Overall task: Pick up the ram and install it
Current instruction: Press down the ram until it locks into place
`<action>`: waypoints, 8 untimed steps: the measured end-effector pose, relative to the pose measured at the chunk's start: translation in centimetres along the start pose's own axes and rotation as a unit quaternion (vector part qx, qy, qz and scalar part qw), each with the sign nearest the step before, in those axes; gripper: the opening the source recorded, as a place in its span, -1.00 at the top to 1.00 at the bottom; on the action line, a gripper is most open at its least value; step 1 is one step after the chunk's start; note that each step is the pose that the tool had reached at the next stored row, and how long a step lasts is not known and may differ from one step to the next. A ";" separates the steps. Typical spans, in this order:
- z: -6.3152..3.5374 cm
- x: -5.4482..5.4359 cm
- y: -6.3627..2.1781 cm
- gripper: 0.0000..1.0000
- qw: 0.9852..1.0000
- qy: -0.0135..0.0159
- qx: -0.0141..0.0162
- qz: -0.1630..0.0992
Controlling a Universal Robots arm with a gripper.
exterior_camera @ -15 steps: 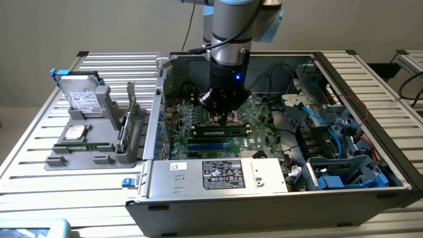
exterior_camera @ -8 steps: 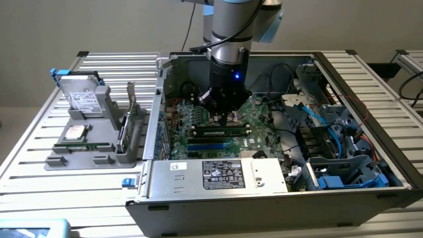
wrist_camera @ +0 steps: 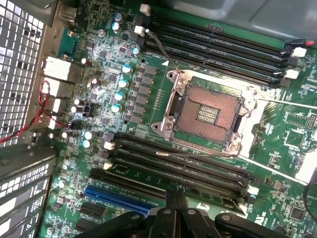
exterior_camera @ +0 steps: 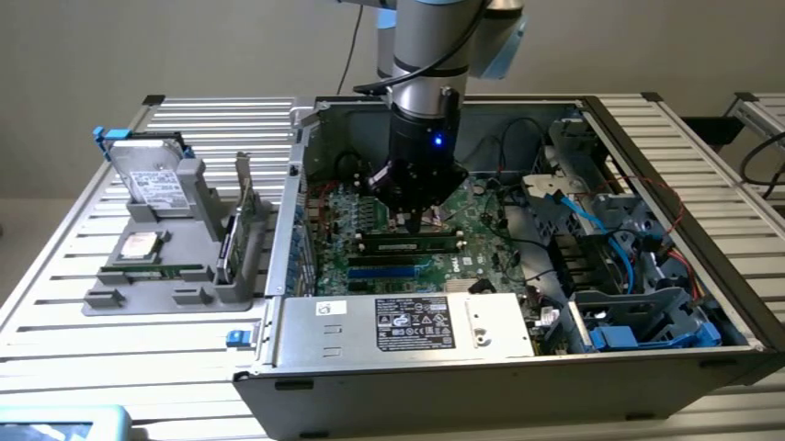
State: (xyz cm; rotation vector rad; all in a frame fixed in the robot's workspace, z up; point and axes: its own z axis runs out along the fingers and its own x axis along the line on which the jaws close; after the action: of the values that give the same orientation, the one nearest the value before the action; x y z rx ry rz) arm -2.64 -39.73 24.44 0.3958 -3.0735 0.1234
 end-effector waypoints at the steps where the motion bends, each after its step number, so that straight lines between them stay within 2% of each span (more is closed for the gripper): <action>1: -0.01 0.0 0.00 0.79 1.000 0.000 0.000 0.005; 8: -0.02 0.0 0.00 0.79 0.999 0.002 -0.002 0.040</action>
State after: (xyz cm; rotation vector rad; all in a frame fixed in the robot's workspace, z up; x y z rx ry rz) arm -2.63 -39.72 24.47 0.2712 -3.0859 0.1216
